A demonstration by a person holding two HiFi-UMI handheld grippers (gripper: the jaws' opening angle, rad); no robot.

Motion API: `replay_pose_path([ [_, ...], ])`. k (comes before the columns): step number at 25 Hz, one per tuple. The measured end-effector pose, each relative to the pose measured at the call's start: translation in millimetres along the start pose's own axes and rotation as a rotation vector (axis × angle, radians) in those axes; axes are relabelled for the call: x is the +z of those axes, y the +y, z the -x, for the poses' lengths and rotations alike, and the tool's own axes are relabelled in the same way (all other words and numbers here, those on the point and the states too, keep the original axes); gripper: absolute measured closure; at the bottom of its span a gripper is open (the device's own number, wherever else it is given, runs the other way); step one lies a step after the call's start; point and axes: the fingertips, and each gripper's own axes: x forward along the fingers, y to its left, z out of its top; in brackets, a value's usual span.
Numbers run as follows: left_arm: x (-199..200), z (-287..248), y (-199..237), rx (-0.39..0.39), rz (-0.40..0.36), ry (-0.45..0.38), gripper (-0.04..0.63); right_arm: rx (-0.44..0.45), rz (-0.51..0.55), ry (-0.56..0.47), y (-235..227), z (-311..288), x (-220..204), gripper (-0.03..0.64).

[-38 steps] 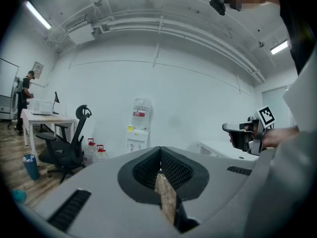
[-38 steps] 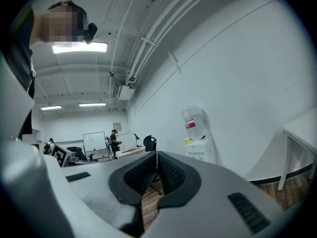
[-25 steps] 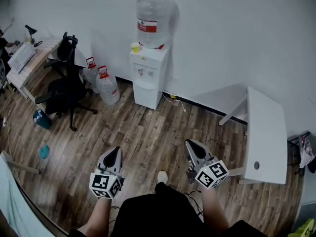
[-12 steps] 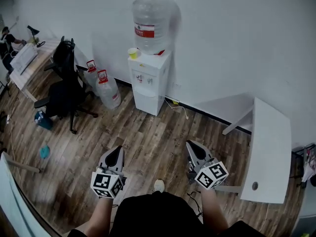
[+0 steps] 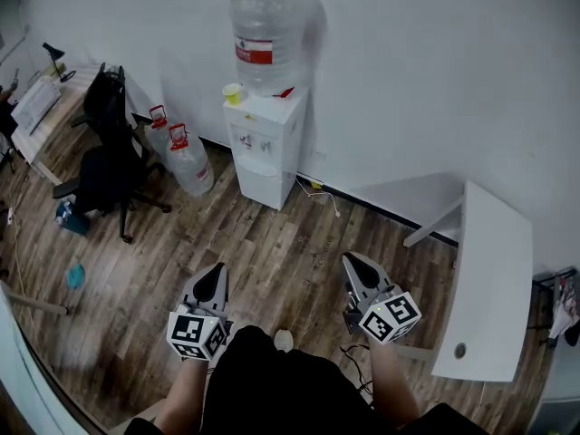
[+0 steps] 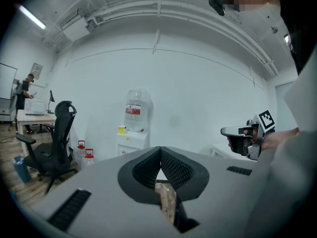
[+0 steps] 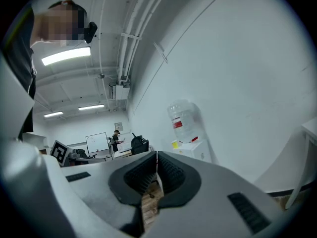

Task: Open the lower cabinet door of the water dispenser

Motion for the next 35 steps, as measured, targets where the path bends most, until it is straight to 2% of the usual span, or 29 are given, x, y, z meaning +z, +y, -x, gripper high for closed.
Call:
replay_pose_path([
  [12, 1.3, -45.5, 4.1, -0.038, -0.010, 0.023, 0.581, -0.023, -0.011, 0.019, -24.1, -19.7, -1.7, 0.594],
  [19, 7.3, -90.3, 29.9, -0.065, -0.017, 0.040, 0.581, -0.044, -0.019, 0.042, -45.0, -58.6, -5.9, 0.593],
  [28, 5.9, -166.2, 64.2, -0.123, -0.017, 0.091, 0.581, -0.030, -0.002, 0.077, -77.6, -145.1, -12.9, 0.594],
  [35, 4.1, -236.9, 102.2, -0.164, -0.021, 0.096, 0.581, -0.026, -0.002, 0.152, -108.0, -231.3, -50.5, 0.594],
])
